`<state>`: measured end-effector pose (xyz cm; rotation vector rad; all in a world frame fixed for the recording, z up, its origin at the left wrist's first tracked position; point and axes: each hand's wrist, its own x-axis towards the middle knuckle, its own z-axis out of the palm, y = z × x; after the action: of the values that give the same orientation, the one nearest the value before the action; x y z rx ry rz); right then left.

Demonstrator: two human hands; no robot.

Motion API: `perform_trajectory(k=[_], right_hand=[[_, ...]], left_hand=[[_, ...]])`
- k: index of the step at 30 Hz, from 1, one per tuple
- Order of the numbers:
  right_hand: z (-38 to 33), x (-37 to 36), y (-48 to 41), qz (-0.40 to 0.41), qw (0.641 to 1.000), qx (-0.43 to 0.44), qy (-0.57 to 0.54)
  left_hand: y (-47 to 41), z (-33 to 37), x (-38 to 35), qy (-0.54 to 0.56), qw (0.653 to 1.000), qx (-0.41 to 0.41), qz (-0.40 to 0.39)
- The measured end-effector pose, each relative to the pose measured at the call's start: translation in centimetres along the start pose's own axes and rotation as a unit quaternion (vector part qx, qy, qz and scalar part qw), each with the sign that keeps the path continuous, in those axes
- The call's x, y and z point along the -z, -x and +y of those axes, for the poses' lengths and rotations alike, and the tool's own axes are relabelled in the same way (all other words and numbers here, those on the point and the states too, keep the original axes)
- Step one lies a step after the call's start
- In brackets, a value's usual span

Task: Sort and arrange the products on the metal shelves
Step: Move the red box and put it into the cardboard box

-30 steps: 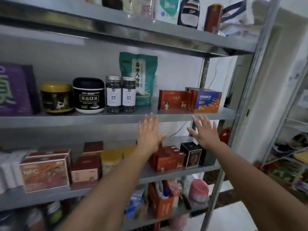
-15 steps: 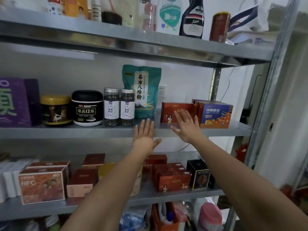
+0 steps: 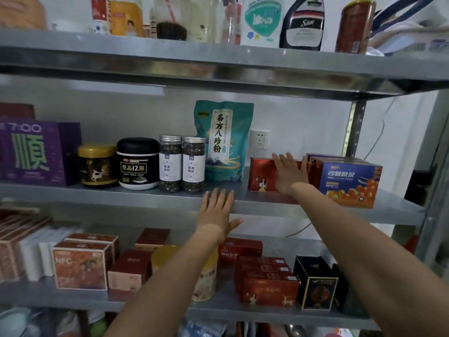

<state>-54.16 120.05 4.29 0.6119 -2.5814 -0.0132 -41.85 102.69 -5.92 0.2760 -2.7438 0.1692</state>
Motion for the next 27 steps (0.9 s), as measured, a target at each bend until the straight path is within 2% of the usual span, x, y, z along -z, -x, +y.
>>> perform_trajectory(k=[5, 10, 14, 17, 20, 22, 24, 27], right_hand=[[-1.1, 0.0, -0.9, 0.09, 0.993, 0.052, -0.062], [0.6, 0.3, -1.4, -0.012, 0.991, 0.027, -0.131], [1.1, 0.7, -1.0, 0.035, 0.963, 0.04, -0.265], [1.3, 1.2, 0.7, 0.069, 0.948, 0.047, -0.306], [1.4, 1.4, 3.2, 0.11, 0.939, 0.072, -0.319], [1.2, 1.8, 5.0, 0.135, 0.93, 0.087, -0.33], [1.0, 2.5, 6.5, 0.145, 0.921, 0.088, -0.35], [1.1, 3.3, 8.3, 0.136, 0.913, 0.093, -0.372]], left_hand=[[0.4, 0.2, 0.1, 0.014, 1.0, -0.003, 0.027], [0.2, -0.3, 0.2, 0.032, 0.999, -0.019, 0.025], [0.3, -0.7, 0.3, 0.11, 0.993, -0.012, 0.035], [0.5, -1.1, 0.9, 0.272, 0.96, 0.012, 0.062], [0.8, -0.9, 2.1, 0.447, 0.885, 0.04, 0.124], [1.3, -0.7, 3.0, 0.481, 0.863, 0.005, 0.156], [1.9, -0.5, 3.5, 0.471, 0.86, -0.047, 0.191], [2.9, -0.4, 4.1, 0.478, 0.85, -0.059, 0.212]])
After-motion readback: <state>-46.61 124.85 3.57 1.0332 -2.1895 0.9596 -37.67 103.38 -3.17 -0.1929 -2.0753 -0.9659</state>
